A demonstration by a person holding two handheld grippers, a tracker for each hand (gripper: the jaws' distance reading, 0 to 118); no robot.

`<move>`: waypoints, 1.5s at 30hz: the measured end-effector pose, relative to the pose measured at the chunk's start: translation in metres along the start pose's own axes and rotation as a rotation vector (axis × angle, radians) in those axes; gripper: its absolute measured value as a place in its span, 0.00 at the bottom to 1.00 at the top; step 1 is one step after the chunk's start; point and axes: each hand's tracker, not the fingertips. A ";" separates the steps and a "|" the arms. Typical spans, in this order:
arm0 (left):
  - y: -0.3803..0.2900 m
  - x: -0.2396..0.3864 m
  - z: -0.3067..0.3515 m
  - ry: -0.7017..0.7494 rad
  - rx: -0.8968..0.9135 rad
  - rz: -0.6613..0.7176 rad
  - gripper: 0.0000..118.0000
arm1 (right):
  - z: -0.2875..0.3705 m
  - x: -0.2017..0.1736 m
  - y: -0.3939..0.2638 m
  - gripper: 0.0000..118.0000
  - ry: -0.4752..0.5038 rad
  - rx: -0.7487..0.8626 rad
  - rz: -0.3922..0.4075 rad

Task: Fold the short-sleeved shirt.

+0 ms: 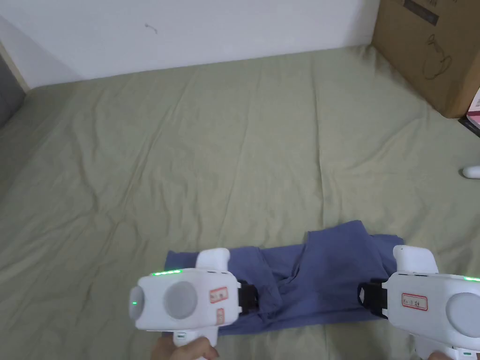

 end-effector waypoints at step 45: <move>-0.009 -0.186 0.119 -0.213 0.146 0.412 0.08 | -0.003 -0.046 0.021 0.00 0.037 -0.047 0.095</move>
